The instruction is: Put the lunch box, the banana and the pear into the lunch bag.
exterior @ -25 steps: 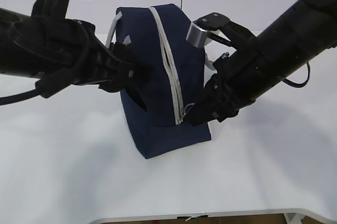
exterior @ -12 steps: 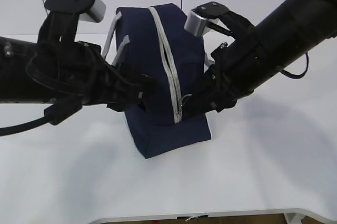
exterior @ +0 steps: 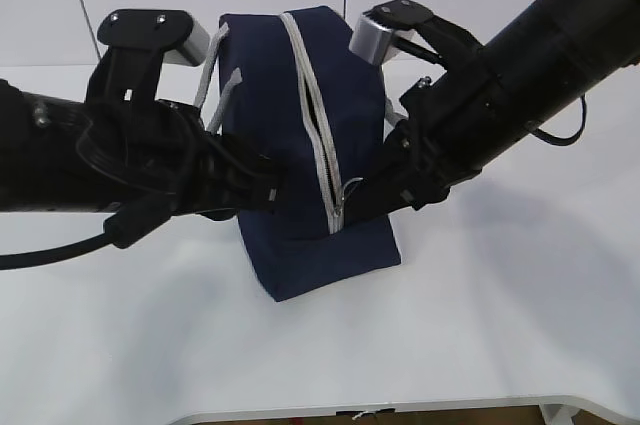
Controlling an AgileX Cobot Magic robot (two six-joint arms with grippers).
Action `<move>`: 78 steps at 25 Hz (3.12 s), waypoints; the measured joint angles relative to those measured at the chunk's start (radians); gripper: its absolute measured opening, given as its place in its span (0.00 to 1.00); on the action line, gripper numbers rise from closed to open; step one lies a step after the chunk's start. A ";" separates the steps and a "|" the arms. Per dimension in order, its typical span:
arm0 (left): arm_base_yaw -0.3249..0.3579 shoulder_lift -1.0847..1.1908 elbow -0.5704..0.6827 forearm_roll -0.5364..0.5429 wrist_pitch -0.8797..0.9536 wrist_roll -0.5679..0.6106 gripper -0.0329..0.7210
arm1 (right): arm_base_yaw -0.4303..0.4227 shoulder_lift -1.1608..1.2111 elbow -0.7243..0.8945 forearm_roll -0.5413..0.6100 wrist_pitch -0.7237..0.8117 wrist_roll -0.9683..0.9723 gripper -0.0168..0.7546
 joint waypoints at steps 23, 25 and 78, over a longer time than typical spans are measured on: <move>0.000 0.000 0.000 -0.011 -0.008 0.000 0.03 | 0.000 0.000 -0.135 -0.015 0.107 0.257 0.05; 0.000 0.000 0.000 -0.011 -0.008 0.000 0.03 | 0.000 0.000 -0.153 -0.017 0.122 0.272 0.05; 0.000 0.000 0.000 0.005 0.057 0.000 0.03 | 0.002 0.491 -1.059 -0.238 0.103 0.555 0.05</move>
